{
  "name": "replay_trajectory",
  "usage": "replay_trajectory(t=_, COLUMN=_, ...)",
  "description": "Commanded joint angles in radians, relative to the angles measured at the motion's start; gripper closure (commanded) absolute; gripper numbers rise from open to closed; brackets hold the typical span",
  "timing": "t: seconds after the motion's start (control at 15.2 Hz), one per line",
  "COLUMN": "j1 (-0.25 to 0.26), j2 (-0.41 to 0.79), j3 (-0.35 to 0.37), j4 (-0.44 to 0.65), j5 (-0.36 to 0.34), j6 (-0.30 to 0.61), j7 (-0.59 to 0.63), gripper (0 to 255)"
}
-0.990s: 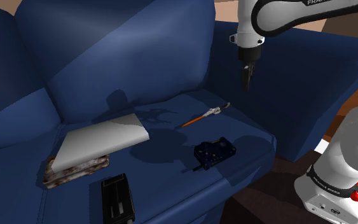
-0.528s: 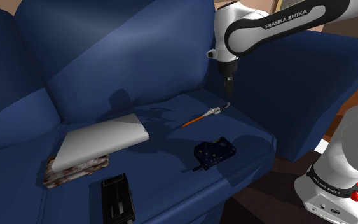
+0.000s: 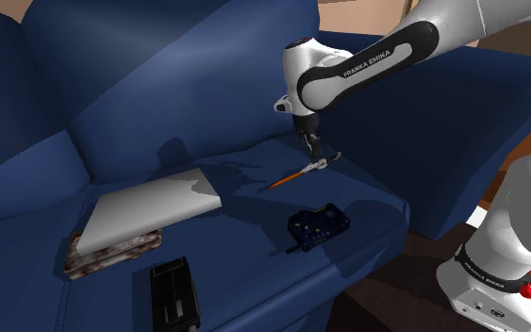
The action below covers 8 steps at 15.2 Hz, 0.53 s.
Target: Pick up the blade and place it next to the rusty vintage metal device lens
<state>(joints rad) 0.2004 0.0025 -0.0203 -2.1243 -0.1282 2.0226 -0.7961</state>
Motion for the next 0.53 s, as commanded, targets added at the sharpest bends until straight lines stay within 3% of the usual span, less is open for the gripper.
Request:
replay_trajectory(t=0.0, j1=0.011, j2=0.058, j3=0.011, j4=0.025, j5=-0.003, j6=0.034, j7=-0.073, gripper=0)
replay_trajectory(t=0.13, j1=0.022, j2=0.111, j3=0.025, j4=0.052, j5=-0.007, j6=0.062, j7=-0.132, gripper=0)
replay_trajectory(t=0.46, j1=0.018, j2=0.138, j3=0.022, j4=0.014, j5=-0.013, j6=0.126, j7=-0.129, gripper=0)
